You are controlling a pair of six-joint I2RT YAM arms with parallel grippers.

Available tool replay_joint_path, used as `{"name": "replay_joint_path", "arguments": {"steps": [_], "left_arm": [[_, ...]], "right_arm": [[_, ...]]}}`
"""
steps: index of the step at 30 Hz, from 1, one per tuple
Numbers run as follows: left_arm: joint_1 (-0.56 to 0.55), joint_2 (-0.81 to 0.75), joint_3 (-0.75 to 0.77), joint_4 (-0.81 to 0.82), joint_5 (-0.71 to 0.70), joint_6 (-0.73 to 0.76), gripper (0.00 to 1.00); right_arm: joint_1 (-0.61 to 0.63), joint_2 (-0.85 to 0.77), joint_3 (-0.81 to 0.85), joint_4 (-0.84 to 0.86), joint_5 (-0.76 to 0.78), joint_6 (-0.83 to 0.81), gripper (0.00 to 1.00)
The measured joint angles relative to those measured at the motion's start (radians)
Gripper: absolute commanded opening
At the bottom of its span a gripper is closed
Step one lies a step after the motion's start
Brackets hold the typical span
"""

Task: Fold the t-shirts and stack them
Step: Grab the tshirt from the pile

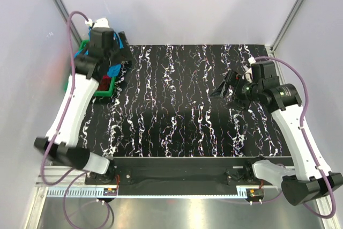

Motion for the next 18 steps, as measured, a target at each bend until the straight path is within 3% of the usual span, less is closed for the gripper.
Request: {"name": "replay_joint_path", "arguments": {"steps": [1,7,13,18], "left_arm": [[0.037,0.039,0.016,0.001,-0.030,0.010,0.86],[0.153,0.294,0.055,0.012,-0.142,0.036,0.81],[0.206,0.628,0.291,-0.013,-0.201,0.024,0.73],[0.245,0.728,0.336,-0.022,-0.215,0.012,0.69]], "right_arm": [[0.000,-0.012,0.000,-0.003,0.000,-0.004,1.00],[0.000,-0.083,0.000,-0.035,0.004,-0.031,1.00],[0.000,-0.114,0.015,-0.075,0.054,-0.091,1.00],[0.000,-0.130,0.043,-0.101,0.092,-0.127,1.00]]}}
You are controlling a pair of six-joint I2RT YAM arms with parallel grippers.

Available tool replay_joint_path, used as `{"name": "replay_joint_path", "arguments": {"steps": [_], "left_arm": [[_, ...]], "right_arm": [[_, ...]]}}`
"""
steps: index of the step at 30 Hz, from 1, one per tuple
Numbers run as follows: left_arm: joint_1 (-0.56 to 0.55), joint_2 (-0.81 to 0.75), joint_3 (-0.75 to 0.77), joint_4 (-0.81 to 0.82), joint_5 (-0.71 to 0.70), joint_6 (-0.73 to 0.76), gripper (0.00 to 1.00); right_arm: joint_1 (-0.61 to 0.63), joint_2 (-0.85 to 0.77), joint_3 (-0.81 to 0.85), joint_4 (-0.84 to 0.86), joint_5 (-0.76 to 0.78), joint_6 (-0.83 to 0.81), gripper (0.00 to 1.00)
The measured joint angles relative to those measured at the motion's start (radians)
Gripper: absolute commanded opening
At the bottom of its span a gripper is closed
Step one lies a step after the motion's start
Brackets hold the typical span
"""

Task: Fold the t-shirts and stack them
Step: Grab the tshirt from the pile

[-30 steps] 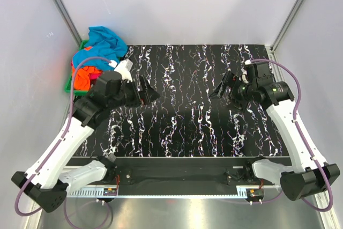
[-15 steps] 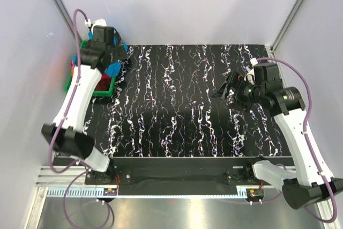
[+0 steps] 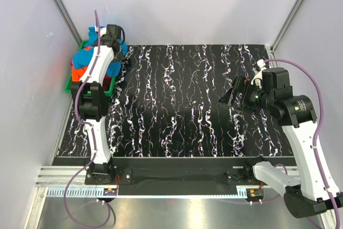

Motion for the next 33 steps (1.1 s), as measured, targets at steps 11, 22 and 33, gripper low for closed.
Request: {"name": "replay_joint_path", "arguments": {"steps": [11,22,33], "left_arm": [[0.025,0.014,0.000,0.068,0.092,0.055,0.00],[0.028,-0.060,-0.044,0.181,0.093,0.062,0.56],[0.032,0.132,-0.016,0.136,0.103,0.056,0.00]], "right_arm": [[0.000,0.026,0.047,-0.027,0.017,-0.034,1.00],[0.000,0.064,0.089,-0.026,0.013,-0.020,1.00],[0.000,0.061,0.111,-0.028,0.012,-0.012,1.00]]}}
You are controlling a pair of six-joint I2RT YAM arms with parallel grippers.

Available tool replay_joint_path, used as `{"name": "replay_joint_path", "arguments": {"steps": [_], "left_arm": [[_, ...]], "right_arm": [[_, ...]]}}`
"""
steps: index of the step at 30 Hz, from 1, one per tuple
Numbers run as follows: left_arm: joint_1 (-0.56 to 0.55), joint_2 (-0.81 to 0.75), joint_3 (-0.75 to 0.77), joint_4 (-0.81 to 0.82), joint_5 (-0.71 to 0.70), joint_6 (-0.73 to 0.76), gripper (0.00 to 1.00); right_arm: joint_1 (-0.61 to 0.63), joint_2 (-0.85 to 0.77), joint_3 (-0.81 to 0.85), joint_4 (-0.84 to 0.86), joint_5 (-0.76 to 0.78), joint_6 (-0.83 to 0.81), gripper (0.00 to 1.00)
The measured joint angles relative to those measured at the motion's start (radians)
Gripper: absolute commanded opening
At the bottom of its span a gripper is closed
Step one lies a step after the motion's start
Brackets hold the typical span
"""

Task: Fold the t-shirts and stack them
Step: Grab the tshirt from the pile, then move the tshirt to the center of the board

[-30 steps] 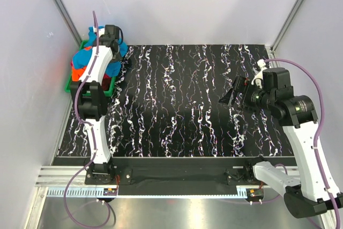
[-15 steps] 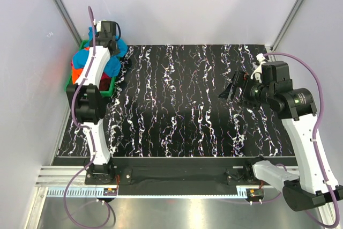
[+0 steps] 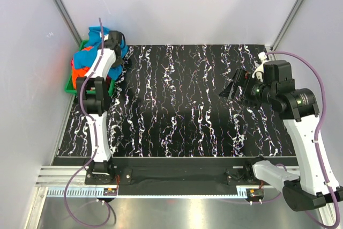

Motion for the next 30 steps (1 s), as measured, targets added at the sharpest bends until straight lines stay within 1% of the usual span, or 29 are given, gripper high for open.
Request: {"name": "replay_joint_path", "arguments": {"steps": [4,7,10,14,16,17,18,20,21,23,24,26,28,30], "left_arm": [[-0.003,0.001,0.085,-0.039,0.021,-0.001,0.00],[-0.018,-0.082,0.117,-0.002,0.060,-0.002,0.00],[-0.071,-0.254,0.130,0.060,0.124,-0.019,0.00],[-0.192,-0.513,0.127,0.191,0.270,-0.089,0.00],[-0.256,-0.658,0.071,0.291,0.389,-0.142,0.00],[-0.291,-0.702,0.038,0.321,0.425,-0.159,0.00],[-0.320,-0.766,-0.037,0.375,0.470,-0.181,0.00],[-0.365,-0.875,-0.187,0.426,0.532,-0.216,0.00],[-0.385,-0.935,-0.294,0.468,0.558,-0.235,0.00],[-0.418,-1.023,-0.513,0.496,0.601,-0.272,0.00],[-0.425,-1.043,-0.598,0.497,0.612,-0.287,0.01],[-0.450,-1.075,-0.832,0.521,0.639,-0.324,0.02],[-0.479,-1.069,-1.047,0.503,0.665,-0.359,0.04],[-0.522,-1.069,-1.233,0.494,0.687,-0.394,0.14]], "right_arm": [[0.000,0.024,0.029,-0.002,0.001,0.000,1.00],[0.000,0.043,0.049,0.003,0.002,0.006,1.00],[0.000,0.054,0.066,0.017,0.002,0.022,0.99],[0.000,0.038,0.068,0.073,0.019,0.048,0.99],[0.000,0.025,0.087,0.080,0.063,0.061,0.99],[0.000,0.021,0.105,0.082,0.089,0.067,0.99],[0.000,0.016,0.119,0.084,0.117,0.078,0.99],[0.000,0.000,0.132,0.090,0.153,0.095,0.99],[0.000,-0.007,0.132,0.091,0.160,0.105,0.98],[0.000,-0.009,0.126,0.084,0.158,0.123,0.97],[0.000,-0.009,0.116,0.082,0.155,0.135,0.97],[0.000,-0.015,0.071,0.078,0.149,0.159,0.97],[0.000,-0.032,-0.010,0.078,0.140,0.183,0.96],[0.000,-0.035,-0.092,0.077,0.133,0.201,0.96]]}}
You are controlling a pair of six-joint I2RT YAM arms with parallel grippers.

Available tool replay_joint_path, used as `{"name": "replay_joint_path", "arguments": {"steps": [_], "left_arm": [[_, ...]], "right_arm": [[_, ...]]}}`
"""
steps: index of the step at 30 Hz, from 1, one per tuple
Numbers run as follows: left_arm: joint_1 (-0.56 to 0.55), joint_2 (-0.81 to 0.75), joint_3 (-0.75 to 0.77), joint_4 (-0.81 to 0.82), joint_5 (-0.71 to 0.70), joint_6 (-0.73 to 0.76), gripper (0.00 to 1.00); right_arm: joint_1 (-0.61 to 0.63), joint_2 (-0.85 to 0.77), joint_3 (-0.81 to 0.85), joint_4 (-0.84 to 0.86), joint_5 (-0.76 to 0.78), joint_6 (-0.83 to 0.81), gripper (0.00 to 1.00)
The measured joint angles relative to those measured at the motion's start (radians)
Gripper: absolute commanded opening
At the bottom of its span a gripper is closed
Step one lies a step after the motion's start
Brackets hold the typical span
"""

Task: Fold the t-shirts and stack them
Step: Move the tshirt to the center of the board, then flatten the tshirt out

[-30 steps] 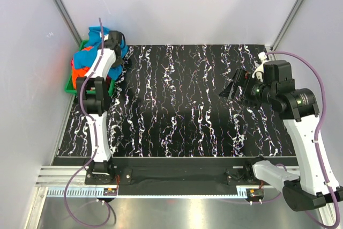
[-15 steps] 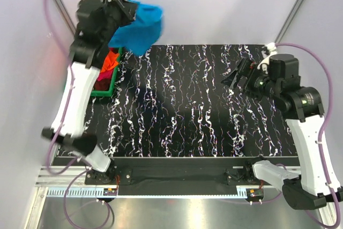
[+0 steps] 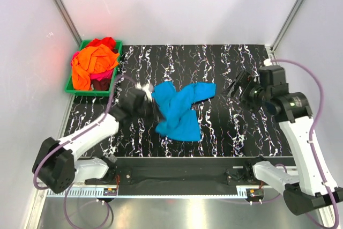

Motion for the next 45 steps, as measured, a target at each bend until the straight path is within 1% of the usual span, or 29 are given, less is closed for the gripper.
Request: {"name": "replay_joint_path", "arguments": {"steps": [1,2,3,5,6,8,9,12,16,18,19,22,25,27,29,31,33,35,36,38,42,43,45], "left_arm": [[-0.028,0.000,-0.072,-0.019,0.014,-0.018,0.21],[-0.054,-0.001,-0.125,-0.035,0.026,-0.033,0.33],[-0.078,-0.001,-0.158,-0.056,0.038,-0.048,0.38],[-0.104,-0.008,-0.169,-0.093,0.053,-0.064,0.46],[-0.106,-0.023,-0.167,-0.100,0.053,-0.069,0.56],[-0.106,-0.070,-0.143,-0.136,0.039,-0.064,0.63],[-0.106,-0.089,-0.123,-0.155,0.028,-0.060,0.65],[-0.101,-0.121,-0.005,-0.231,-0.036,-0.031,0.66],[-0.067,-0.076,0.159,-0.302,-0.098,0.031,0.68],[-0.045,-0.028,0.215,-0.325,-0.140,0.061,0.68],[-0.031,0.002,0.232,-0.332,-0.159,0.074,0.68],[0.030,0.113,0.254,-0.339,-0.171,0.097,0.66],[0.088,0.225,0.274,-0.356,-0.169,0.108,0.66],[0.109,0.280,0.289,-0.367,-0.169,0.116,0.66],[0.110,0.299,0.292,-0.366,-0.161,0.127,0.66],[0.111,0.299,0.292,-0.360,-0.149,0.137,0.66],[0.112,0.299,0.290,-0.332,-0.137,0.146,0.67],[0.122,0.304,0.288,-0.304,-0.133,0.161,0.67],[0.130,0.313,0.292,-0.296,-0.134,0.168,0.67],[0.145,0.354,0.317,-0.292,-0.138,0.185,0.67],[0.164,0.534,0.466,-0.309,-0.172,0.225,0.67],[0.166,0.581,0.510,-0.315,-0.182,0.236,0.67],[0.165,0.653,0.570,-0.312,-0.193,0.254,0.68]], "right_arm": [[0.000,-0.001,-0.034,-0.001,-0.001,0.007,0.95],[0.000,0.000,-0.066,-0.001,-0.001,0.014,0.95],[0.000,0.002,-0.092,-0.001,0.000,0.023,0.94],[0.000,0.012,-0.126,0.003,0.003,0.039,0.93],[0.000,0.021,-0.142,0.014,0.003,0.046,0.92],[0.000,0.050,-0.168,0.051,0.002,0.059,0.88],[0.000,0.072,-0.178,0.076,0.000,0.065,0.86],[0.000,0.181,-0.204,0.174,-0.002,0.073,0.84],[0.000,0.386,-0.213,0.316,-0.030,0.055,0.82],[0.001,0.489,-0.203,0.378,-0.057,0.040,0.77],[0.003,0.539,-0.191,0.401,-0.076,0.032,0.70],[0.019,0.670,-0.123,0.461,-0.129,0.012,0.61],[0.071,0.774,-0.035,0.488,-0.167,0.009,0.61],[0.121,0.790,-0.023,0.496,-0.179,0.016,0.64],[0.172,0.779,-0.037,0.500,-0.185,0.032,0.67],[0.217,0.738,-0.102,0.540,-0.197,0.047,0.68],[0.233,0.701,-0.165,0.554,-0.197,0.055,0.68],[0.227,0.696,-0.181,0.549,-0.170,0.045,0.67],[0.220,0.704,-0.179,0.546,-0.143,0.037,0.64],[0.202,0.723,-0.165,0.522,-0.078,0.031,0.63],[0.120,0.759,-0.159,0.508,-0.027,0.046,0.67],[0.098,0.765,-0.159,0.509,-0.020,0.049,0.70],[0.067,0.777,-0.154,0.505,0.008,0.048,0.72]]}}
